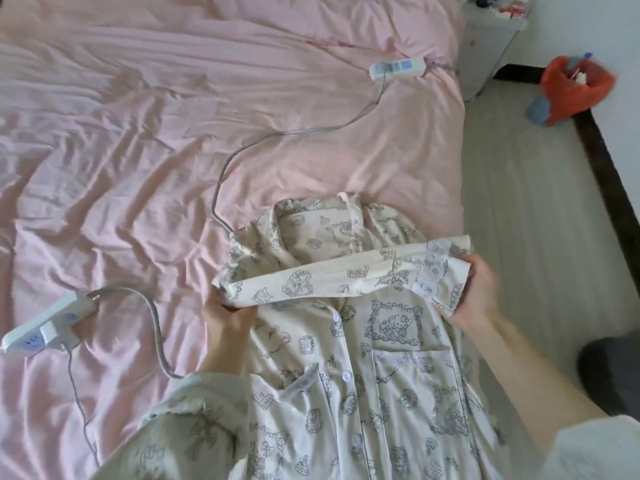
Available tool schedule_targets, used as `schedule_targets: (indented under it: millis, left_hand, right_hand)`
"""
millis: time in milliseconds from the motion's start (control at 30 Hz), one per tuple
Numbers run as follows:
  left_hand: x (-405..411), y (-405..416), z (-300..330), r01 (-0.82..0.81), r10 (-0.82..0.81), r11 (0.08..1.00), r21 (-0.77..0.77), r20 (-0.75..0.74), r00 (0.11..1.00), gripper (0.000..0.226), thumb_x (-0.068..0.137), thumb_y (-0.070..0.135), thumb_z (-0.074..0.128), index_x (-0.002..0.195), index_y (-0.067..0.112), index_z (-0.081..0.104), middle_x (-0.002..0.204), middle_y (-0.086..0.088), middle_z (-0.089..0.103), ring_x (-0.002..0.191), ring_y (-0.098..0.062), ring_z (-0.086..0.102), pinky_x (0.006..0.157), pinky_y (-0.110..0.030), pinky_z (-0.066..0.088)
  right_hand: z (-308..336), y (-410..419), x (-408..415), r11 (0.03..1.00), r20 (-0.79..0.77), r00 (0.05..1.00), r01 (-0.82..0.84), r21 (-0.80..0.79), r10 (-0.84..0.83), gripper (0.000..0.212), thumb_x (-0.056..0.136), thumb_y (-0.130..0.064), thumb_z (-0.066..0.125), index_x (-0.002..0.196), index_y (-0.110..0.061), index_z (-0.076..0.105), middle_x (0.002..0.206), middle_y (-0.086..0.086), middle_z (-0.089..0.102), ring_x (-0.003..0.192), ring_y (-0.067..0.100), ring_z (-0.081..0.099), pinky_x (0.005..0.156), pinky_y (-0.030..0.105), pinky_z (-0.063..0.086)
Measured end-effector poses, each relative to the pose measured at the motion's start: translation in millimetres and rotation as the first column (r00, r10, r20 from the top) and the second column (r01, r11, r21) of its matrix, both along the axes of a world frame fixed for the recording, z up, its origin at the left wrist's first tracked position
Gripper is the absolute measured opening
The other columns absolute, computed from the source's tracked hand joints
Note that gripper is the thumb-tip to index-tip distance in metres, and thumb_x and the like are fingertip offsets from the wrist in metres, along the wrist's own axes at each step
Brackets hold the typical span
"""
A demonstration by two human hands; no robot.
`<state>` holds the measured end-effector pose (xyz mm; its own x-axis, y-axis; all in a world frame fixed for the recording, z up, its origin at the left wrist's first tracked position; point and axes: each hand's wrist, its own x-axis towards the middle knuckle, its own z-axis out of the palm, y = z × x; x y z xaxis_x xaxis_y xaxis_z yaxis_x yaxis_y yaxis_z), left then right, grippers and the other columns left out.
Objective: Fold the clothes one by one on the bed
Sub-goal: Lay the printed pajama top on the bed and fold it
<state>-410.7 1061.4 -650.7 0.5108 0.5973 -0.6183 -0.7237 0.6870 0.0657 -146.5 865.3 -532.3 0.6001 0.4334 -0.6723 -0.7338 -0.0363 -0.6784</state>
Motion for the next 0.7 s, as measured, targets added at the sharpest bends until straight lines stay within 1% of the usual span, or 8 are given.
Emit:
schedule_targets:
  millis: [67,100,267,333,400,500,567,700]
  left_hand:
    - [-5.5,11.7,-14.4,-0.109,0.099,0.992,0.061,0.155,0.983,0.116,0.031,0.01,0.093,0.138,0.011,0.046,0.126,-0.001,0.062,0.12,-0.016,0.056,0.106,-0.038,0.04]
    - [-6.8,11.5,-8.8,-0.141,0.141,0.989,0.037,0.011,0.99,0.121,0.028,0.015,0.093,0.139,0.012,0.045,0.134,-0.009,0.055,0.126,-0.026,0.05,0.11,-0.044,0.032]
    - [-8.5,-9.4,-1.6,0.009,-0.012,1.0,-0.012,-0.217,0.976,0.074,0.068,0.038,0.066,0.134,0.01,0.049,0.128,-0.013,0.057,0.121,-0.031,0.052,0.095,-0.049,0.042]
    - [-11.8,-13.2,-0.8,0.234,-0.225,0.972,-0.018,-0.36,0.905,0.039,0.078,0.035,0.062,0.109,0.011,0.06,0.107,-0.021,0.061,0.102,-0.039,0.058,0.085,-0.055,0.044]
    - [-15.2,-16.7,-3.3,0.347,-0.35,0.933,-0.094,-0.46,0.816,0.015,0.083,0.024,0.062,0.076,0.013,0.056,0.097,-0.025,0.061,0.091,-0.04,0.06,0.078,-0.063,0.044]
    - [-14.4,-17.2,0.6,0.315,-0.403,0.915,-0.251,-0.527,0.749,0.03,0.096,0.018,0.042,0.067,0.014,0.042,0.103,-0.022,0.053,0.09,-0.034,0.053,0.085,-0.057,0.039]
    - [-11.6,-17.2,-3.6,0.334,-0.438,0.899,-0.283,-0.553,0.709,0.03,0.097,0.024,0.045,0.07,0.013,0.045,0.097,-0.021,0.052,0.084,-0.033,0.053,0.088,-0.052,0.043]
    - [-13.0,-25.2,-10.7,0.369,-0.509,0.86,-0.353,-0.638,0.578,0.028,0.098,0.024,0.048,0.074,0.008,0.048,0.07,-0.011,0.062,0.063,-0.024,0.062,0.039,-0.031,0.053]
  right_hand:
    - [2.6,-0.2,-4.2,0.998,0.047,0.997,-0.061,-0.034,0.062,0.032,0.093,-0.031,0.038,0.081,-0.014,0.062,0.072,0.006,0.071,0.066,0.021,0.07,0.069,0.037,0.055]
    - [6.0,-2.8,-6.2,0.997,0.056,0.996,-0.073,-0.02,0.074,0.028,0.092,-0.03,0.038,0.08,-0.015,0.06,0.068,0.004,0.071,0.063,0.02,0.069,0.067,0.035,0.054]
    - [-33.0,-19.8,-0.2,0.942,0.094,0.986,-0.099,-0.32,0.136,0.02,0.087,-0.033,0.046,0.082,-0.021,0.061,0.079,0.002,0.066,0.077,0.019,0.063,0.073,0.031,0.048]
    - [-70.2,-39.5,4.7,0.848,0.058,0.963,-0.203,-0.49,0.264,0.02,0.088,-0.039,0.048,0.093,-0.028,0.063,0.114,0.007,0.063,0.104,0.027,0.059,0.093,0.044,0.047]
    - [-88.7,-50.5,-1.5,0.775,-0.008,0.968,-0.206,-0.597,0.251,0.031,0.094,-0.035,0.044,0.116,-0.018,0.059,0.124,0.013,0.059,0.109,0.037,0.059,0.097,0.048,0.046]
    - [-82.5,-49.6,-19.6,0.64,0.047,0.962,-0.142,-0.755,0.268,0.045,0.1,-0.027,0.038,0.136,0.0,0.039,0.076,0.006,0.05,0.057,0.019,0.044,0.054,0.03,0.039]
    - [-88.5,-50.1,-21.9,0.604,0.178,0.942,-0.032,-0.796,0.285,0.042,0.103,-0.019,0.029,0.137,0.003,0.037,0.07,0.008,0.042,0.051,0.014,0.032,0.046,0.027,0.027]
    - [-88.4,-48.5,-30.6,0.571,0.339,0.884,0.105,-0.814,0.32,0.039,0.102,-0.017,0.027,0.125,0.01,0.045,0.108,0.026,0.058,0.087,0.036,0.058,0.069,0.04,0.047]
